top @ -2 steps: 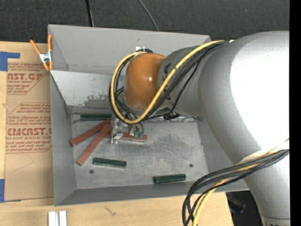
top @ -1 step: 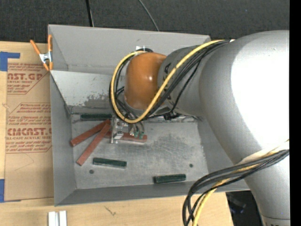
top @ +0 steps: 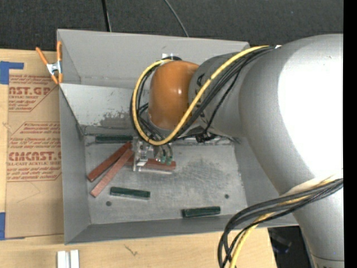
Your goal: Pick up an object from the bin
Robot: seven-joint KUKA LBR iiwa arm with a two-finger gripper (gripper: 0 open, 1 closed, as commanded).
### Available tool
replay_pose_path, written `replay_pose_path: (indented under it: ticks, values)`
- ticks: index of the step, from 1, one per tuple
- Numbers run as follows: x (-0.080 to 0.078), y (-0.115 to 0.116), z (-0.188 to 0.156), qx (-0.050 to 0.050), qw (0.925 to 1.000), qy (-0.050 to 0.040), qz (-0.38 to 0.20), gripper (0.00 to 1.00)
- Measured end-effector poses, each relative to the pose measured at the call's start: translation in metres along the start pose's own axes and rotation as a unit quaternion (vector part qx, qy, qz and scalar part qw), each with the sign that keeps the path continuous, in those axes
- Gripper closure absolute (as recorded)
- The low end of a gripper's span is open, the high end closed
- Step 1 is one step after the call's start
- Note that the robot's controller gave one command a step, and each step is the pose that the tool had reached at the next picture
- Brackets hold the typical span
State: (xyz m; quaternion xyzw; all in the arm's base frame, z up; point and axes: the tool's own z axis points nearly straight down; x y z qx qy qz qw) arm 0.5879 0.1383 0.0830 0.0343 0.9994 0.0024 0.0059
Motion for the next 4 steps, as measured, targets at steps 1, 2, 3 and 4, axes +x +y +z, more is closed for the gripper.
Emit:
replay_pose_path:
  ticks: [1, 2, 3, 4]
  values:
    - [0.000, 0.000, -0.004, 0.001, 1.0000, 0.0031, 0.000, 1.00]
    - [0.000, 0.000, -0.007, 0.001, 1.0000, 0.0046, 0.000, 1.00]
    - [0.001, 0.000, -0.012, 0.002, 1.0000, 0.0052, 0.000, 1.00]
    - [0.002, 0.000, -0.018, 0.002, 1.0000, 0.0076, 0.000, 1.00]
